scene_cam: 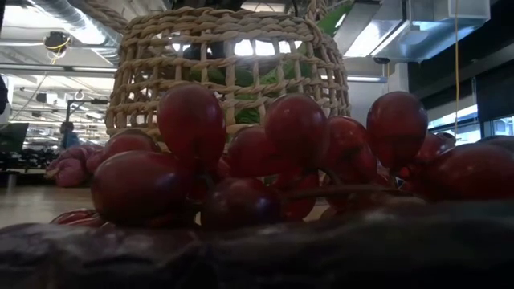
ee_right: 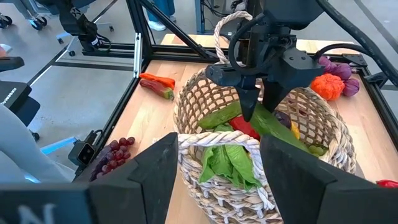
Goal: Build produce basket
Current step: Put the green cucumber into the brown basket
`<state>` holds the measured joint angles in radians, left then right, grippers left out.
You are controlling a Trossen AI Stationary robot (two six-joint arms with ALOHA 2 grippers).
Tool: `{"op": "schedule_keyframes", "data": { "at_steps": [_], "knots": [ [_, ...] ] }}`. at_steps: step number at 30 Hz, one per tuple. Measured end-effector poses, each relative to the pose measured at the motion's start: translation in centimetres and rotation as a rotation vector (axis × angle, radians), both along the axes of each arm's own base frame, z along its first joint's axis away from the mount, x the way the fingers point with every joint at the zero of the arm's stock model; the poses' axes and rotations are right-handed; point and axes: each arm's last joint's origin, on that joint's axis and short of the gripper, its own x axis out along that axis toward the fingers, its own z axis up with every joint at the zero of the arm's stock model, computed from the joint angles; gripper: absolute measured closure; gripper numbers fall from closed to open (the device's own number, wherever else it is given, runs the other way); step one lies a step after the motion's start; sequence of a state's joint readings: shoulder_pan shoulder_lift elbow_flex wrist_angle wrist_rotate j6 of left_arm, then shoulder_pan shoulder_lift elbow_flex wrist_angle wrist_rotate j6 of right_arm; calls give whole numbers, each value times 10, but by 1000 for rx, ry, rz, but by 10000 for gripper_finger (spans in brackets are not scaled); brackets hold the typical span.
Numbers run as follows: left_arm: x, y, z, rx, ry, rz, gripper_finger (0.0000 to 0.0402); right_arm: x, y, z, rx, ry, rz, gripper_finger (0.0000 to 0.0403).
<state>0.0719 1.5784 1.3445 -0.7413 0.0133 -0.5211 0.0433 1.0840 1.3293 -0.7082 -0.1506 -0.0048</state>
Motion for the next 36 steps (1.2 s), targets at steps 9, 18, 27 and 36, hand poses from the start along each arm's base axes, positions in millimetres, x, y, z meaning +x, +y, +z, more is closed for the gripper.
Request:
{"op": "schedule_keyframes", "data": {
  "at_steps": [9, 18, 27, 36],
  "knots": [
    [-2, -2, 0, -72, 11, 13, 244, 0, 0, 0, 0, 0, 0, 180],
    [-2, -6, 0, -83, 16, 19, 278, 0, 0, 0, 0, 0, 0, 180],
    [0, -4, -4, -64, 29, -16, 266, 0, 0, 0, 0, 0, 0, 180],
    [7, -6, -18, -82, 79, -32, 264, 0, 0, 0, -1, -2, 1, 180]
  ]
}}
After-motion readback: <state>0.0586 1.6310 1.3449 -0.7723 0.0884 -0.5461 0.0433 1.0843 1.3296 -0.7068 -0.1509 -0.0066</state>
